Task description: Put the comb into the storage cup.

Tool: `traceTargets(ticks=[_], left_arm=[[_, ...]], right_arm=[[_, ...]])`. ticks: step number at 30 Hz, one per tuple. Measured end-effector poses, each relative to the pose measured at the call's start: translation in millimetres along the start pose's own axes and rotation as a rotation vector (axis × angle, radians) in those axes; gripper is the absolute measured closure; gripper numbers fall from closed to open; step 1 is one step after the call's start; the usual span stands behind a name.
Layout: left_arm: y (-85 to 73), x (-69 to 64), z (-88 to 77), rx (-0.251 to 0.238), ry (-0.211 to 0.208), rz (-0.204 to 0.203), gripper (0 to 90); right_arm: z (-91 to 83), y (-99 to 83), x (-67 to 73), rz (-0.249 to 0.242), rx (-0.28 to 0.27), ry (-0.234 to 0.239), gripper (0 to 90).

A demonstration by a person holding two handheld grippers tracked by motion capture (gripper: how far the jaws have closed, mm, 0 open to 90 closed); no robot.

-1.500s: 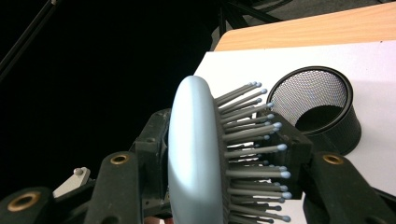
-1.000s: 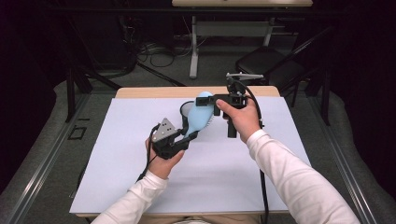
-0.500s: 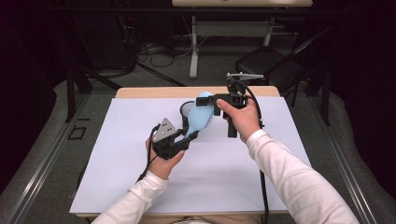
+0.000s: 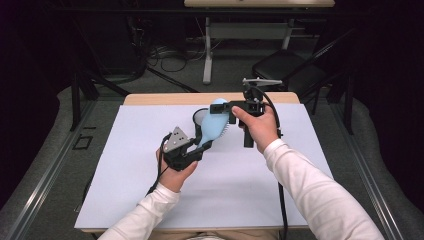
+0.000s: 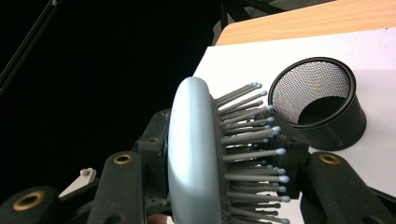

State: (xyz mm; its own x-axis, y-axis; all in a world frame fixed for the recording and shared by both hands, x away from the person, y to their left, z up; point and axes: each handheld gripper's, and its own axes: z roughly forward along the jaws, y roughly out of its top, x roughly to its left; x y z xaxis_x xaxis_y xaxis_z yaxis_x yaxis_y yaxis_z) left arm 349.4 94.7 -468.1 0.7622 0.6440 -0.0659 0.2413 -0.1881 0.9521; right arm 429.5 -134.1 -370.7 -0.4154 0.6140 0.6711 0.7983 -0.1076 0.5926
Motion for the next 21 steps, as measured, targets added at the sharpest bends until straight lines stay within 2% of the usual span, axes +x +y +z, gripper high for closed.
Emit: traceTargets(ticks=[21], left_arm=[[-0.8, -1.1, 0.9, -0.002, -0.004, -0.002, 66.2]], right_arm=[[-0.4, -0.5, -1.5, 0.012, 0.0, 0.001, 50.0]])
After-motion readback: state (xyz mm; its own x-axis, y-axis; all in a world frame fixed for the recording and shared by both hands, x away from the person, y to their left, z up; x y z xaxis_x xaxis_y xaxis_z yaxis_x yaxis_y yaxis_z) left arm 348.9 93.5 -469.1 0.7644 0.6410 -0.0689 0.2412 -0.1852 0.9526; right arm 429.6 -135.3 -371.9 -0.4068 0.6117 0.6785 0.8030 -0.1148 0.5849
